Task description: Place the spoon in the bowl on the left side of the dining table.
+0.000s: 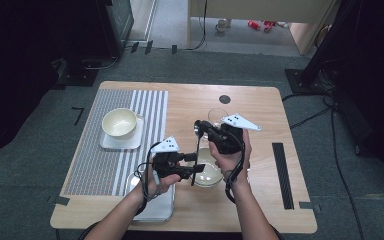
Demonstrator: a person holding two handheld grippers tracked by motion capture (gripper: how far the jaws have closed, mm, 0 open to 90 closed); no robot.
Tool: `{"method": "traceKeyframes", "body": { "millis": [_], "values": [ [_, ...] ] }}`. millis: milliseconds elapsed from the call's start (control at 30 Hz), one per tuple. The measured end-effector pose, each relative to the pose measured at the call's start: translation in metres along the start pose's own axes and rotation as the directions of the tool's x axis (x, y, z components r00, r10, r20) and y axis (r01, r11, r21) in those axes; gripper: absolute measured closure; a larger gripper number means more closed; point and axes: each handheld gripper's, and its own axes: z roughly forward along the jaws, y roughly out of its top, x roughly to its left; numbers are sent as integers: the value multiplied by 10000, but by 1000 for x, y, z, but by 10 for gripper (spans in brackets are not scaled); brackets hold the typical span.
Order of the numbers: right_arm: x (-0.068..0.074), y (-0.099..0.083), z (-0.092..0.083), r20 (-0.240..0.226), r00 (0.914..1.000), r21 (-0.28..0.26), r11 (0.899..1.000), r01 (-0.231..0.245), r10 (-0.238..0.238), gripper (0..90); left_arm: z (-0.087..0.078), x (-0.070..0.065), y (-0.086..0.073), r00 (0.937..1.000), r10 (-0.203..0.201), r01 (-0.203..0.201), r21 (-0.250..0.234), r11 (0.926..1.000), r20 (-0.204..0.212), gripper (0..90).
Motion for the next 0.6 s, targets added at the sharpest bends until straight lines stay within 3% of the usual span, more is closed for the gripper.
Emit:
{"method": "traceKeyframes", "body": {
  "millis": [133, 233, 467, 600],
  "values": [
    [0, -1, -1, 35, 10000, -158, 9999, 46, -46, 900, 1, -3, -1, 9998, 144, -139, 270, 9995, -167, 590],
    [0, -2, -2, 73, 9999, -342, 9994, 88, -85, 900, 0, -2, -3, 9998, 11, -3, 443, 9990, -189, 671],
    [-4, -4, -3, -70, 9998, -455, 9988, -181, 178, 900, -9, 12, -7, 9972, -706, 714, 368, 9968, -227, 755],
    [-5, -4, -5, -79, 9999, -466, 9988, -154, 151, 896, -15, 21, -10, 9911, -1205, 1217, 183, 9924, -563, 804]
  ]
}}
